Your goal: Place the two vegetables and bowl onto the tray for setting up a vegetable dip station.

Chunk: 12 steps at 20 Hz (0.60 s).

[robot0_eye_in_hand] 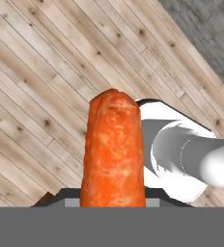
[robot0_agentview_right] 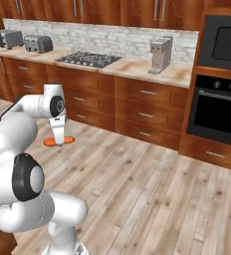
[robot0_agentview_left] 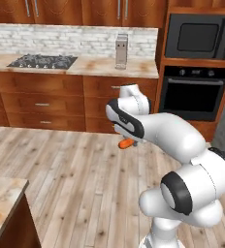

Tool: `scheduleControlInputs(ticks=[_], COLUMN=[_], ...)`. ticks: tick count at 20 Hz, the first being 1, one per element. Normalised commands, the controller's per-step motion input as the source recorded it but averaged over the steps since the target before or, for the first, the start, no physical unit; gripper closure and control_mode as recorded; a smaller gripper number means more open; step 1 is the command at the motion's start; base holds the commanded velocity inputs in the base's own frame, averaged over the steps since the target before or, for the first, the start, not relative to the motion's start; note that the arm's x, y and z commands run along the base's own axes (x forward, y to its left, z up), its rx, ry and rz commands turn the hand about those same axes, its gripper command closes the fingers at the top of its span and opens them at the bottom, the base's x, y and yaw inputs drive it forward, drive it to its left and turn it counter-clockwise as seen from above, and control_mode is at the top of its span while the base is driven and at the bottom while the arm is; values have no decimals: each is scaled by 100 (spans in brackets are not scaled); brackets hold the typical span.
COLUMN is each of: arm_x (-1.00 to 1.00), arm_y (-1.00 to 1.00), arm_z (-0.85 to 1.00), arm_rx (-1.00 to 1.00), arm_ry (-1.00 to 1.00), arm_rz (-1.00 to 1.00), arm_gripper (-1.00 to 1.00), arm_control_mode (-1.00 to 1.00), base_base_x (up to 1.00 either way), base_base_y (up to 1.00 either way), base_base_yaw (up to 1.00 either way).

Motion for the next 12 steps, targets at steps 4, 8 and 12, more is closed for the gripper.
scheduleControlInputs(ticks=[4, 8, 12], arm_x=[0, 0, 0], arm_y=[0, 0, 0], arm_z=[0, 0, 0], arm_rx=[0, 0, 0], arm_ry=[0, 0, 0], arm_rz=[0, 0, 0], arm_gripper=[100, 100, 100], arm_control_mode=[100, 100, 100], base_base_x=[55, 55, 54], base_base_y=[-22, -22, -22], base_base_yaw=[28, 28, 30])
